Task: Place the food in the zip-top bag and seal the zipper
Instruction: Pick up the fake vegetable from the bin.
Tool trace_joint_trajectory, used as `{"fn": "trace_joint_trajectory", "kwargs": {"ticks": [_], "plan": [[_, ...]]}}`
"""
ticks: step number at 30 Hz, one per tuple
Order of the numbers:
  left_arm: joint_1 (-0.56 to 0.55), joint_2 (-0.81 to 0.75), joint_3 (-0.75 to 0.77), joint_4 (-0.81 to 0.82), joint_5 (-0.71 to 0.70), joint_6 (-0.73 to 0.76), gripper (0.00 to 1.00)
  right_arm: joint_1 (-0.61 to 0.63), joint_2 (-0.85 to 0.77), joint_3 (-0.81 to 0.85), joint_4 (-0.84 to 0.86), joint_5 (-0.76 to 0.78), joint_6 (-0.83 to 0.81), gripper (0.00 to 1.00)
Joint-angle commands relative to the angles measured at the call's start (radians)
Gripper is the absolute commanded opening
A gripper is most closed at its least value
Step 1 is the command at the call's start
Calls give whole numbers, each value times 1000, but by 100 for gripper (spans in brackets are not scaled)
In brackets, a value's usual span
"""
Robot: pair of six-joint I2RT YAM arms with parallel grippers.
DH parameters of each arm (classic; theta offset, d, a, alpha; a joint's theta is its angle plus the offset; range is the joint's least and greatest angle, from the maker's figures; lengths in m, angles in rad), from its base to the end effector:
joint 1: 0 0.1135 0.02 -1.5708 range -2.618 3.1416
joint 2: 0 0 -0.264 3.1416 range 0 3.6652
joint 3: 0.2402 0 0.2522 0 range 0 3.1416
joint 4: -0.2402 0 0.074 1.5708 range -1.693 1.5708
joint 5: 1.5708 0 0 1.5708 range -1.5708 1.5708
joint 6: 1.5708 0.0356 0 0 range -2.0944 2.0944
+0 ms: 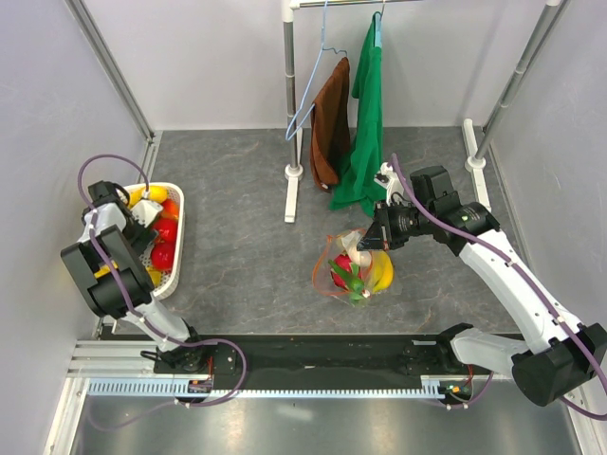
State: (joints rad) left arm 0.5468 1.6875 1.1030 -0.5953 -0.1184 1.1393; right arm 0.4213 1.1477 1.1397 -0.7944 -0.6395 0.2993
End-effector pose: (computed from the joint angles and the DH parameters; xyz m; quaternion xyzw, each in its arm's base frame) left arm 0.2795 0.1751 0.1895 0.2749 0.9399 0.1834 0.0857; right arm 0.1997 0.1128 0.3385 -0.1712 0.8713 0.3981 0.2302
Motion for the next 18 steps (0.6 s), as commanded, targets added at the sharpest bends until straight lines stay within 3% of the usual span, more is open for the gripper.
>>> {"fn": "trace_joint_trajectory", "kwargs": {"ticks": [1, 3, 11, 15, 18], "plan": [[-5, 26, 69, -87, 89, -22, 85, -1, -2, 48, 26, -19, -5, 0], [-5, 11, 99, -130, 106, -32, 77, -1, 0, 49, 26, -19, -5, 0], [-5, -112, 155, -218, 148, -29, 68, -1, -2, 46, 32, -22, -5, 0], [-7, -121, 185, -267, 167, -44, 58, -1, -5, 49, 34, -25, -6, 0], [-8, -130, 234, -308, 201, -73, 57, -1, -12, 48, 32, -25, -5, 0]]}}
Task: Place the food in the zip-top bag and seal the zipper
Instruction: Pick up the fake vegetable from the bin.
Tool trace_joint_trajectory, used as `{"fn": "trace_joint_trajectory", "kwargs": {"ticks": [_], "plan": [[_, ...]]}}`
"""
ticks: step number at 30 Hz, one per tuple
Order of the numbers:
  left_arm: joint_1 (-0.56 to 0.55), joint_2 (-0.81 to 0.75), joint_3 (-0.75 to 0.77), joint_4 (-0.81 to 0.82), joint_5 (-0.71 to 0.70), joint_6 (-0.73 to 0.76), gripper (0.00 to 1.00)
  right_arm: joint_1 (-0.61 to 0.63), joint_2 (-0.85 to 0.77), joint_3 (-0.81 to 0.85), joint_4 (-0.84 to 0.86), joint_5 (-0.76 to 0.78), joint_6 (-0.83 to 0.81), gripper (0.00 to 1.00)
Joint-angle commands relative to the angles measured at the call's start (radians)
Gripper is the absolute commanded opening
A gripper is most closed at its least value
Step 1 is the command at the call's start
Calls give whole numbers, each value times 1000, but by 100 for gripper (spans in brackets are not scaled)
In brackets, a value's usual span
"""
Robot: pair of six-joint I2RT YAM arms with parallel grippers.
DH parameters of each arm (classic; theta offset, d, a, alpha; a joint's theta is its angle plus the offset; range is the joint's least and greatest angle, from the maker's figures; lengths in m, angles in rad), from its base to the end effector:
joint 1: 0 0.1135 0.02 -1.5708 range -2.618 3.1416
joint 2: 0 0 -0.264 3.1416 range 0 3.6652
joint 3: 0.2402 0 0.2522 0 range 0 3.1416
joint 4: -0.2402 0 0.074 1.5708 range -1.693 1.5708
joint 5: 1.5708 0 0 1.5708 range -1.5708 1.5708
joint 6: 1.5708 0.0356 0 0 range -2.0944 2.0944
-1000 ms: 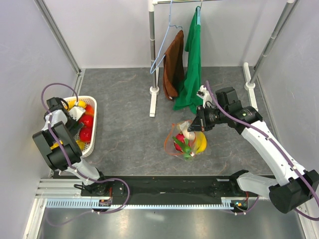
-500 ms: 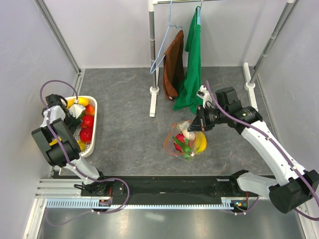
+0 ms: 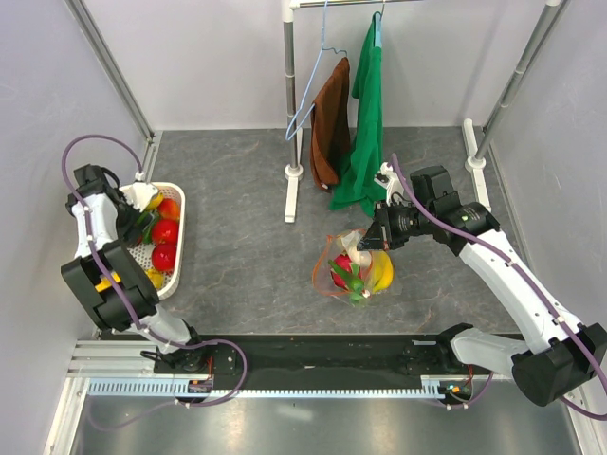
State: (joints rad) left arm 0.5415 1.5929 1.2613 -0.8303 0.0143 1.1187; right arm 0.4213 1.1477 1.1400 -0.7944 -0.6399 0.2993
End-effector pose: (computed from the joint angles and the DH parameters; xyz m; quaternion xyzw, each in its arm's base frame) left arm 0.2750 0.1648 0.2539 0.2801 0.9382 0.1451 0.1422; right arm 0.1997 0.1128 0.3386 -0.1714 0.8712 0.3983 0.2303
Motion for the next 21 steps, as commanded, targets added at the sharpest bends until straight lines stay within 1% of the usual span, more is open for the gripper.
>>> {"fn": "trace_joint_trajectory", "kwargs": {"ticks": [1, 3, 6, 9, 10, 12, 13, 14, 15, 16, 17, 18, 19, 21], "plan": [[-9, -43, 88, -107, 93, -59, 57, -1, -11, 47, 32, -26, -3, 0], [-23, -82, 119, -136, 117, -75, 58, -1, -13, 41, 34, -26, -3, 0], [-69, -157, 165, -219, 196, -105, 59, -1, -9, 37, 38, -29, -2, 0], [-182, -221, 223, -317, 288, -158, 59, -1, -3, 38, 37, -30, -2, 0], [-277, -267, 234, -334, 317, -183, 59, -3, 0, 40, 35, -30, -2, 0], [-397, -307, 271, -372, 349, -264, 59, -1, 4, 49, 37, -30, 1, 0], [-525, -335, 282, -374, 371, -302, 60, -1, 6, 49, 35, -29, 0, 0], [-599, -344, 306, -374, 386, -377, 60, -1, 6, 52, 37, -27, 0, 0], [-664, -347, 322, -369, 404, -414, 60, -1, 6, 55, 35, -26, 1, 0], [-786, -347, 349, -366, 427, -453, 60, -1, 7, 55, 37, -24, 0, 0], [-843, -338, 365, -359, 444, -517, 60, -1, 7, 55, 37, -23, 0, 0], [-898, -332, 377, -337, 457, -546, 60, -1, 7, 55, 37, -23, 0, 0], [-1004, -326, 395, -317, 466, -574, 59, -1, 7, 55, 37, -21, 0, 0], [-1095, -314, 403, -252, 487, -632, 59, -3, 7, 55, 37, -18, 0, 0]]}}
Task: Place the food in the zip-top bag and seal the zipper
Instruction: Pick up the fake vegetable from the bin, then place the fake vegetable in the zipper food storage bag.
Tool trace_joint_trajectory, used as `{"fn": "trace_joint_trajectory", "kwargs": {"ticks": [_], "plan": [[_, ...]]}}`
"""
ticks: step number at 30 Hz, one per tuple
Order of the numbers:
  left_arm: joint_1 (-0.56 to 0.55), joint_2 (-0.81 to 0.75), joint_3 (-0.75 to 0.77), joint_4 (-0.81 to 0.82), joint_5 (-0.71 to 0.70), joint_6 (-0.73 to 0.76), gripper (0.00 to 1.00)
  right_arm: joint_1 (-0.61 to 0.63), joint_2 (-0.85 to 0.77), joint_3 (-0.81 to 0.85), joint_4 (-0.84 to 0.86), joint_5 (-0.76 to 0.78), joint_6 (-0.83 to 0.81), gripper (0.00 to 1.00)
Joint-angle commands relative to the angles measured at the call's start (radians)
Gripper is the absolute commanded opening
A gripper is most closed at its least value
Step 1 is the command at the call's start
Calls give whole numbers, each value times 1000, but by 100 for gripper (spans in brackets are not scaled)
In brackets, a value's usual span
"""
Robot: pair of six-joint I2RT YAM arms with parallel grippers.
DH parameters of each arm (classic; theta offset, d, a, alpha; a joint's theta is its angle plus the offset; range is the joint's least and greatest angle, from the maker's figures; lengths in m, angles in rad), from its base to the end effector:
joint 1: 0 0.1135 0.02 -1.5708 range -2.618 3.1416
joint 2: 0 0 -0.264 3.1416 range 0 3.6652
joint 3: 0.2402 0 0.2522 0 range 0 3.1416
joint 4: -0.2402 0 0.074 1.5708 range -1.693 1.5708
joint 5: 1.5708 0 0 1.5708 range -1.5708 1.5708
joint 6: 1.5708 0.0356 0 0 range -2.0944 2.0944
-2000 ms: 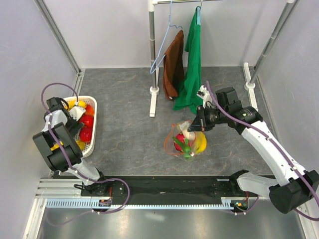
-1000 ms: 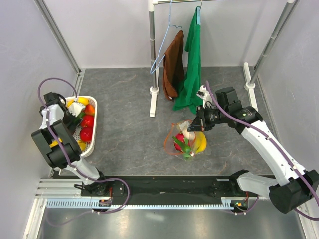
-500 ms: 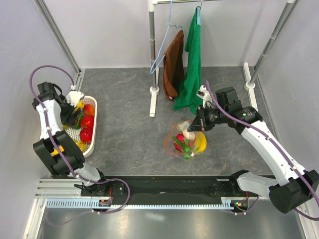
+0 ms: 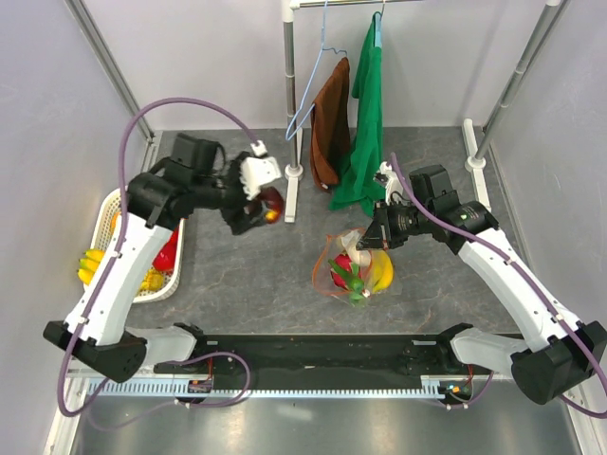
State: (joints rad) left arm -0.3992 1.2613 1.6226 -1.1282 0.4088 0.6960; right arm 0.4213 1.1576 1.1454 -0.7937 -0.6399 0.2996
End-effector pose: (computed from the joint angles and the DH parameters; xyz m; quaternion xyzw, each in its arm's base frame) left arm 0.2012 -0.1002 0.4337 0.5370 0.7280 -0.1281 0.4065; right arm 0.2018 0.1137 0.3383 -0.1707 0.8719 0.3980 0.2286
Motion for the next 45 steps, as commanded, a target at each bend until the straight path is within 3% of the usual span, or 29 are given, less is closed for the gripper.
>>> {"fn": "trace_joint_trajectory", "kwargs": {"ticks": [1, 10, 21, 24, 27, 31, 37, 41, 45], "plan": [[-234, 23, 39, 68, 99, -225, 59, -4, -2, 50, 36, -15, -2, 0], [-515, 139, -79, 232, 193, -302, 57, -26, -6, 50, 34, -30, 18, 0], [-520, 306, -162, 436, 19, -234, 60, -29, -21, 51, 16, -64, -46, 0], [-520, 325, -187, 478, -60, -224, 67, -29, -24, 47, 10, -83, -57, 0], [-520, 326, -191, 492, -161, -234, 82, -29, -27, 45, 4, -75, -56, 0], [-517, 205, -269, 493, -93, -202, 99, -29, -30, 45, 2, -61, -57, 0], [-517, -31, -434, 498, -16, -104, 98, -29, -26, 42, 2, -53, -59, 0], [-524, -106, -524, 540, 80, -18, 87, -29, -24, 42, 4, -50, -57, 0], [-588, -86, -547, 562, 67, 59, 74, -30, -32, 40, 2, -47, -59, 0]]}}
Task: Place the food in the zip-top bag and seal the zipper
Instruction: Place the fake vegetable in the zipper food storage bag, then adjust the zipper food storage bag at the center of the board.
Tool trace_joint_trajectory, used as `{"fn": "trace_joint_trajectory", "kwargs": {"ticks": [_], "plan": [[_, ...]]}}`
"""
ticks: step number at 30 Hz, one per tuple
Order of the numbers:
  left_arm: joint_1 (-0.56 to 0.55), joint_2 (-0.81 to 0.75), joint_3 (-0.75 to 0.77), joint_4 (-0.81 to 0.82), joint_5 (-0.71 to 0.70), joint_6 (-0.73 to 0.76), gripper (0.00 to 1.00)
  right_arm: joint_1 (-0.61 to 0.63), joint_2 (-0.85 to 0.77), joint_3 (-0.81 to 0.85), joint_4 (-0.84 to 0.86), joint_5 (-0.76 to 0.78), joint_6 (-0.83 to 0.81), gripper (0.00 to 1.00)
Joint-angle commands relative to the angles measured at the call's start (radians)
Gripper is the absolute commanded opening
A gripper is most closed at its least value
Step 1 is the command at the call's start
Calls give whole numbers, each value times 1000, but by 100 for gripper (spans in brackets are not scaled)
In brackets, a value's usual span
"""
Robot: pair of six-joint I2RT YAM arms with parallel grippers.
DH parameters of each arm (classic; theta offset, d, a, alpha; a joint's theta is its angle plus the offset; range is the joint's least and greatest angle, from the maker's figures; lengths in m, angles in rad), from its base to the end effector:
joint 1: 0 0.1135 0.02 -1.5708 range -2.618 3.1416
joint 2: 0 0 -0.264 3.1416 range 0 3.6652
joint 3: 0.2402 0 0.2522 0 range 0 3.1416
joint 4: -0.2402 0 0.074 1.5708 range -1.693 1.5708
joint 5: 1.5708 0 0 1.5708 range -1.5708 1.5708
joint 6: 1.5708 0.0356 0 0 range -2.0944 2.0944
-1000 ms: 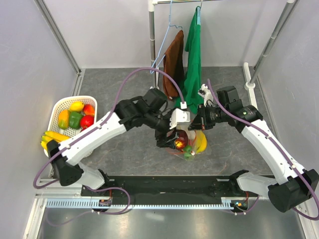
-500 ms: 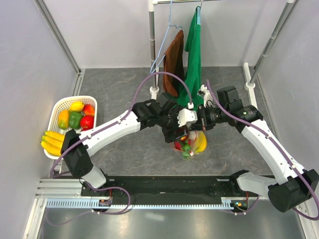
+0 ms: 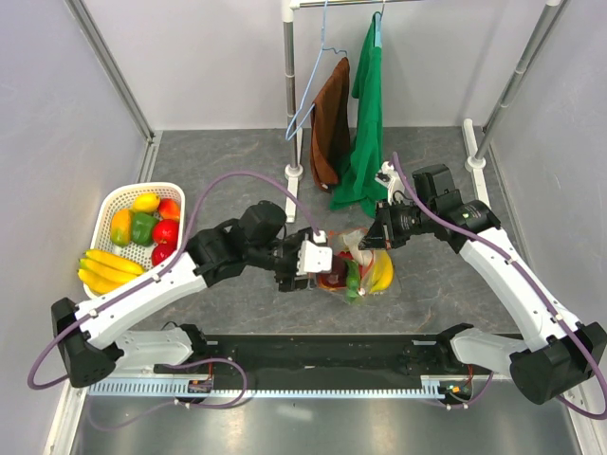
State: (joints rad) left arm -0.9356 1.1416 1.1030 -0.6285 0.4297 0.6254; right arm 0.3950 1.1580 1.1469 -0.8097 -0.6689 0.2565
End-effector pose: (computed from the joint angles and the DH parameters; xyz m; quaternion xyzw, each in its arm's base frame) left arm 0.1309 -0.2026 0.3382 0.6846 0.5590 -0.2554 0.3918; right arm 0.2030 0.1086 0.3380 -0.1808 0.8685 0.4001 0.2300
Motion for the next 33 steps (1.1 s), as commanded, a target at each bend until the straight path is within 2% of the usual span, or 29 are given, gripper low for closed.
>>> {"fn": "trace_joint_trajectory", "kwargs": {"ticks": [1, 4, 7, 13, 20, 23, 24, 25, 26, 28, 29, 30, 33], "plan": [[-63, 40, -28, 64, 41, 157, 67, -5, -34, 36, 20, -17, -16, 0], [-109, 50, -57, 81, 14, 212, 58, -4, -37, 33, 17, -17, -17, 0], [-144, 52, -113, 110, -48, 276, 53, -4, -38, 34, 18, -18, -16, 0], [-146, 101, -158, 128, -117, 315, 51, -4, -44, 27, 17, -23, -23, 0], [-146, 133, -161, 144, -131, 307, 47, -4, -49, 16, 18, -28, -23, 0], [-147, 156, -143, 151, -147, 297, 33, -4, -53, 7, 26, -40, -19, 0], [-149, 159, -129, 148, -152, 268, 15, -4, -55, 7, 27, -46, -20, 0], [-149, 159, -108, 142, -157, 248, 3, -4, -58, 7, 27, -52, -20, 0], [-150, 150, -47, 132, -155, 219, 2, -5, -58, 10, 27, -64, -22, 0], [-154, 135, 53, 58, -128, 107, 2, -2, -55, 42, 17, -90, -37, 0], [-157, 129, 181, 26, -90, 65, 2, -2, -40, 66, 9, -110, -46, 0], [-164, 129, 246, -49, -72, -3, 2, -1, -28, 97, -3, -118, -63, 0], [-169, 144, 415, -123, -36, -71, 2, 2, 28, 232, -68, -138, -132, 0]]}}
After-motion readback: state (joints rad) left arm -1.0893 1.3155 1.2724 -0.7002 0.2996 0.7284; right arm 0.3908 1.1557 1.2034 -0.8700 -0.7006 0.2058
